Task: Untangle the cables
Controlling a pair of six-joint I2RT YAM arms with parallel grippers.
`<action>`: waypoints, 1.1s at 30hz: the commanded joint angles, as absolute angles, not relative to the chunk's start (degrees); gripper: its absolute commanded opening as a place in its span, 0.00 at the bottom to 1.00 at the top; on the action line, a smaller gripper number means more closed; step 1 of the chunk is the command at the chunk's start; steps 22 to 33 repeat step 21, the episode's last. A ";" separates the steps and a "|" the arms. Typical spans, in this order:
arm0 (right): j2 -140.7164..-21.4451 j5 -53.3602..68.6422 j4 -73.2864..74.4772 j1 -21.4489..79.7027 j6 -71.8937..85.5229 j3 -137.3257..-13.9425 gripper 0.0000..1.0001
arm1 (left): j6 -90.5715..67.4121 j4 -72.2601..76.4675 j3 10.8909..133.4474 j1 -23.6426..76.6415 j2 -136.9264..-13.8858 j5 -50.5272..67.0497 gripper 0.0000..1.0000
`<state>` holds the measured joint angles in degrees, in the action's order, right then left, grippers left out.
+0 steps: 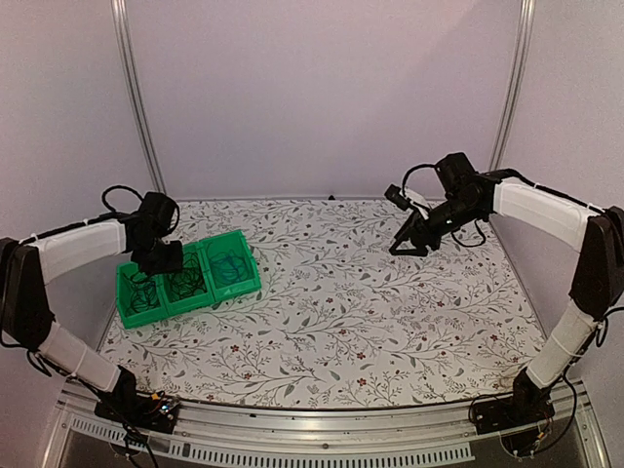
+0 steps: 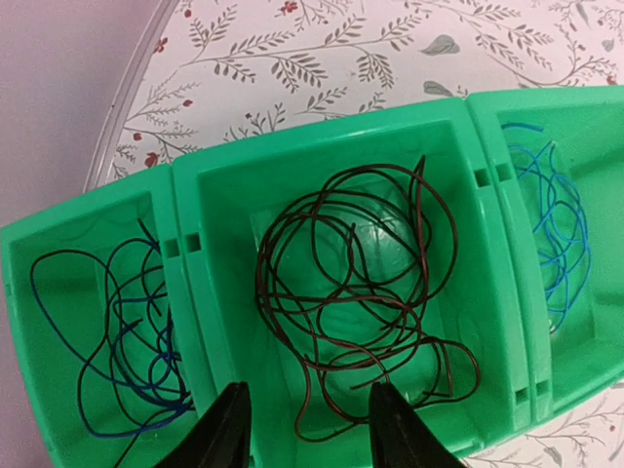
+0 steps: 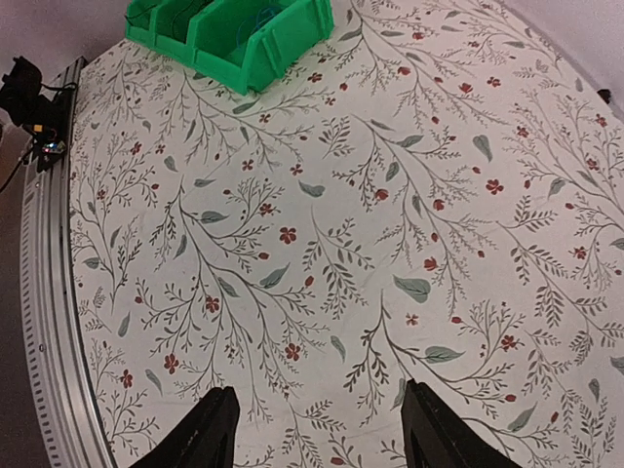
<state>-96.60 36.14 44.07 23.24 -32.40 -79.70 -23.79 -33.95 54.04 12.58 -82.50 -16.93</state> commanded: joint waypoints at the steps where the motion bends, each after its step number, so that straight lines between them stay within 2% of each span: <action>1: -91.15 33.55 34.07 19.39 -27.92 -81.67 0.62 | -22.98 -41.41 59.72 12.10 -77.51 -18.35 0.47; 3: -90.67 32.07 33.23 18.72 -25.58 -83.19 0.63 | -22.63 -43.14 63.45 12.19 -76.06 -17.56 0.50; 7: -90.89 22.90 30.71 18.67 -17.94 -85.72 0.66 | -20.28 -40.49 72.49 14.23 -74.28 -14.50 0.63; 9: -90.05 19.24 29.07 18.66 -16.23 -86.27 0.72 | -18.31 -37.54 77.21 16.33 -75.06 -13.21 0.68; 12: -88.55 14.84 28.16 18.66 -14.51 -88.91 0.80 | -14.99 -33.08 83.05 19.77 -77.47 -10.98 0.69; 15: -86.77 9.79 26.75 18.65 -13.10 -91.26 0.93 | -10.55 -28.65 85.99 23.40 -79.60 -10.18 0.69; 19: -83.42 9.39 23.58 18.64 -14.61 -89.59 0.93 | -6.00 -22.41 84.95 27.45 -80.36 -10.31 0.70; 21: -82.70 9.09 23.12 18.67 -14.21 -88.38 0.98 | -5.59 -20.84 84.21 27.83 -80.78 -9.32 0.72; 33: -82.70 9.09 23.12 18.67 -14.21 -88.38 0.98 | -5.59 -20.84 84.21 27.83 -80.78 -9.32 0.72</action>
